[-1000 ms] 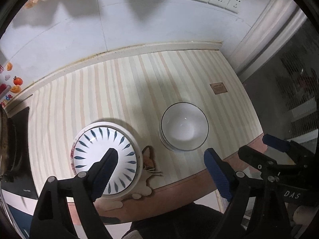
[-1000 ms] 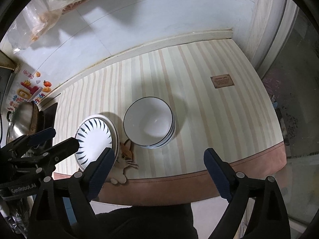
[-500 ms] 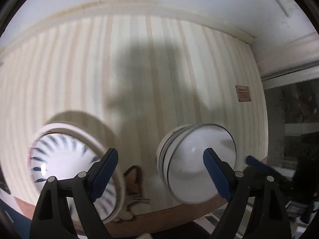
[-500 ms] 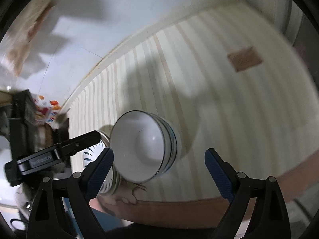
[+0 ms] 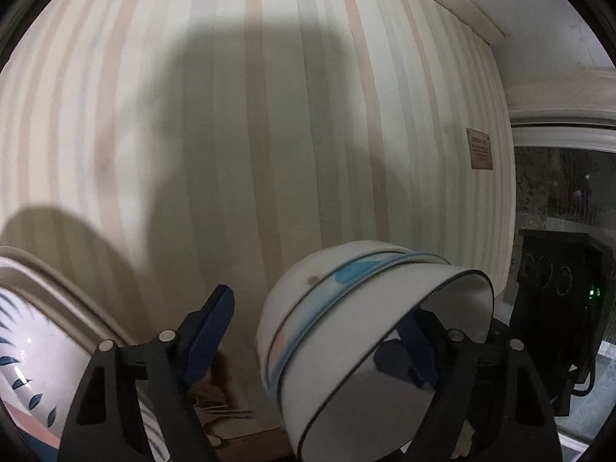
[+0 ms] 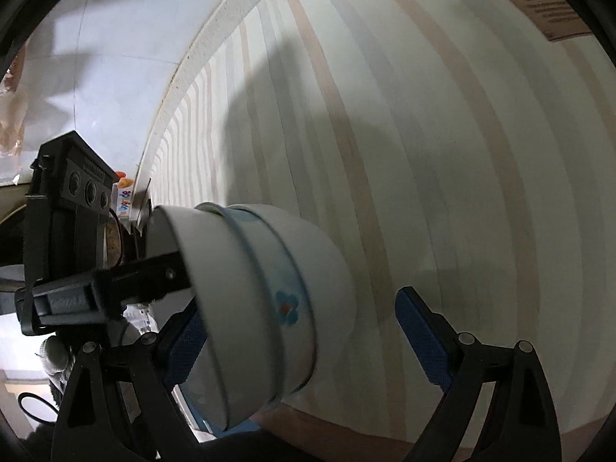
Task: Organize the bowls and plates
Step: 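Grasp the bowl stack with both grippers and lift it off the counter, then carry the bowl stack with both grippers over the plate stack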
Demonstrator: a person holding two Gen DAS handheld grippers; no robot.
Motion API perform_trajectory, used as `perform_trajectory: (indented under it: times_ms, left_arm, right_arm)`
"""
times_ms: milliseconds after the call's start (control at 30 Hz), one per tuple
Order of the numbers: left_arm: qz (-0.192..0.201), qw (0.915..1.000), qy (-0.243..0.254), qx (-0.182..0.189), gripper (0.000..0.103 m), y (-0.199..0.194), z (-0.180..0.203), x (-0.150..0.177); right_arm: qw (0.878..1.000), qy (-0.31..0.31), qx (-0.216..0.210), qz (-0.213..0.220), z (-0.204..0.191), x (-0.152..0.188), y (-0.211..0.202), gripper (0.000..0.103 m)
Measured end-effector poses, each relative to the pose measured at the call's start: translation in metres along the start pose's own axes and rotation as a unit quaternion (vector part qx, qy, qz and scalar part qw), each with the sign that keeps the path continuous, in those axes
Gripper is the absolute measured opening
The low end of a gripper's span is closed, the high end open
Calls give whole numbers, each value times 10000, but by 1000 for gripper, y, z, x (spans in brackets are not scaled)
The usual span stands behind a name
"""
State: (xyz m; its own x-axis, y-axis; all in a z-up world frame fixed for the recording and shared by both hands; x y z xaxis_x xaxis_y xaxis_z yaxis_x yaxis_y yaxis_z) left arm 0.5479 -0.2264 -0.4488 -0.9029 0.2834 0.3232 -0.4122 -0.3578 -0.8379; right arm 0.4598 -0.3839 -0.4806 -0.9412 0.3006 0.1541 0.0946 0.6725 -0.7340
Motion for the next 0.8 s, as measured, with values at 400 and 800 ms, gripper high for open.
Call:
perform_trajectory:
  times_ms: [400, 800]
  left_arm:
    - [281, 9995, 73, -131, 66, -3, 3, 9]
    - [279, 9990, -170, -308, 66, -16, 6, 20]
  right_arm:
    - [9998, -86, 49, -154, -12, -6, 17, 64]
    - [9994, -31, -52, -337, -18, -1, 16, 64]
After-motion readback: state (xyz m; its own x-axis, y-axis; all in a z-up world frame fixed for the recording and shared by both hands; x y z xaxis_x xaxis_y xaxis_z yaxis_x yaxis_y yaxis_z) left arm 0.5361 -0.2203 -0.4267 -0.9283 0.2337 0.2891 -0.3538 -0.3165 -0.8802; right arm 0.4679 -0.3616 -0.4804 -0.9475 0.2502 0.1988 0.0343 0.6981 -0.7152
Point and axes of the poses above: each gripper's, at about its wrist camera, not at the fingertips, and y roughly the way its jaws point, z to its right, x to its underside, the point moved 1 cm from there along y, roughly the way its jaws point, and after that the axes turned 3 degrees about -z, right-handed, at the moved point
